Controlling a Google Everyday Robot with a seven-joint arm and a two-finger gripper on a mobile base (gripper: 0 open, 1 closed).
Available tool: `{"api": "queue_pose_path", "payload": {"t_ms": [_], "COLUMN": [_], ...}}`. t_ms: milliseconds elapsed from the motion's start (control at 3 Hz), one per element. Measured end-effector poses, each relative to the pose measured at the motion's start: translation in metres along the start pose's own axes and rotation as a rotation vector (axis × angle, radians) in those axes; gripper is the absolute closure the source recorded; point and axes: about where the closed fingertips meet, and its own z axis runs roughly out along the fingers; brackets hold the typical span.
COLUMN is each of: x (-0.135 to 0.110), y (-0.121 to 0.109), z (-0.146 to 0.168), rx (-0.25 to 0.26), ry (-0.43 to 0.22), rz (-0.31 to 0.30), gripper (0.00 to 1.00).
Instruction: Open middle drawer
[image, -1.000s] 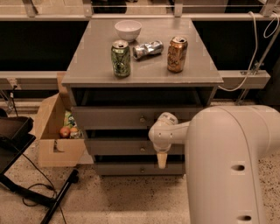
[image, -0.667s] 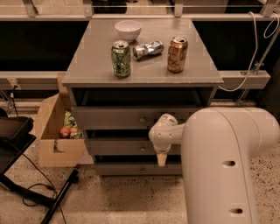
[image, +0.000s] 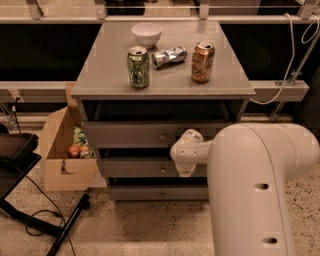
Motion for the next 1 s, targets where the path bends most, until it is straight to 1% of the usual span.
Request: {"api": "queue_pose_path", "payload": {"t_ms": [333,667,1000], "x": [0.0001,0.0001,0.0002], "y": [-0.0002,-0.0003,-0.0003], "z": [-0.001,-0.0015,-0.0018], "rx": [0.0,0.0,0.0], "ry": [0.0,0.0,0.0], "rz": [0.0,0.0,0.0], "gripper": [0.87,1.0,1.0]}}
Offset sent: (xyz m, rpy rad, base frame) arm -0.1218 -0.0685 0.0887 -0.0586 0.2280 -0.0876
